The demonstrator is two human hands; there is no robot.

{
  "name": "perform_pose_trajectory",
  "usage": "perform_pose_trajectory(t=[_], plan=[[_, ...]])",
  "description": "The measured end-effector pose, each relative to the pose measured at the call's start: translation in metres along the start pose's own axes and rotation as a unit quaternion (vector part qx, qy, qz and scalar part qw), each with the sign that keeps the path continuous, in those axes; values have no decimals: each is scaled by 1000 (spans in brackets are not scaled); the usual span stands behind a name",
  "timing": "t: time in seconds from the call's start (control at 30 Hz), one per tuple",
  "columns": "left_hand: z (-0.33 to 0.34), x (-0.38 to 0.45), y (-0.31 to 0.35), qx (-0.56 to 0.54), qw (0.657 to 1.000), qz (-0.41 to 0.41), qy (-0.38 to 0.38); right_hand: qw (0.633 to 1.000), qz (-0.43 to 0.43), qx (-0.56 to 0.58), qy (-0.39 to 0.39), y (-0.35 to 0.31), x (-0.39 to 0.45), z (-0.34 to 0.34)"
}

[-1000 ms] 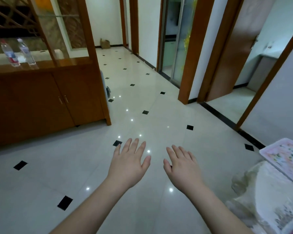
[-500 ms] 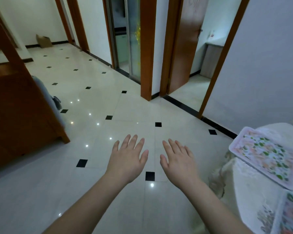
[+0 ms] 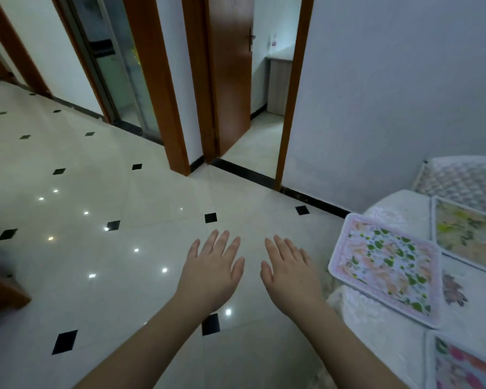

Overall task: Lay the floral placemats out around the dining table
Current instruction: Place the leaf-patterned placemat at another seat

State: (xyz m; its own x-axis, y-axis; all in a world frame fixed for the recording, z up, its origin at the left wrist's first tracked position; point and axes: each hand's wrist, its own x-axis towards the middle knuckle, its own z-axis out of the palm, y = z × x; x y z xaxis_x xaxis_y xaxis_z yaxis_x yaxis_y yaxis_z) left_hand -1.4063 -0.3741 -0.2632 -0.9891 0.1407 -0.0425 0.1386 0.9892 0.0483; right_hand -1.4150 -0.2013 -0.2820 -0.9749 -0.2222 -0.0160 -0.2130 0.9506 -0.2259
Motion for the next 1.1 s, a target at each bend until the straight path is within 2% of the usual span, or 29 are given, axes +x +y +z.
perform_pose_trajectory(t=[0.3,0.53,0.67,0.8,1.1], plan=[[15,137,23,0,993,122,-7,994,104,-5,24,61,77,12],[34,231,18,-4,974,224,6,973,230,-23,19,87,131,9],[45,270,35,-8,953,304,-2,947,318,-30,25,106,137,14],[53,297,67,-16,926,377,-9,932,362,-21,18,124,134,11],[75,344,178,-14,858,513,-26,872,488,6,32,198,104,23]])
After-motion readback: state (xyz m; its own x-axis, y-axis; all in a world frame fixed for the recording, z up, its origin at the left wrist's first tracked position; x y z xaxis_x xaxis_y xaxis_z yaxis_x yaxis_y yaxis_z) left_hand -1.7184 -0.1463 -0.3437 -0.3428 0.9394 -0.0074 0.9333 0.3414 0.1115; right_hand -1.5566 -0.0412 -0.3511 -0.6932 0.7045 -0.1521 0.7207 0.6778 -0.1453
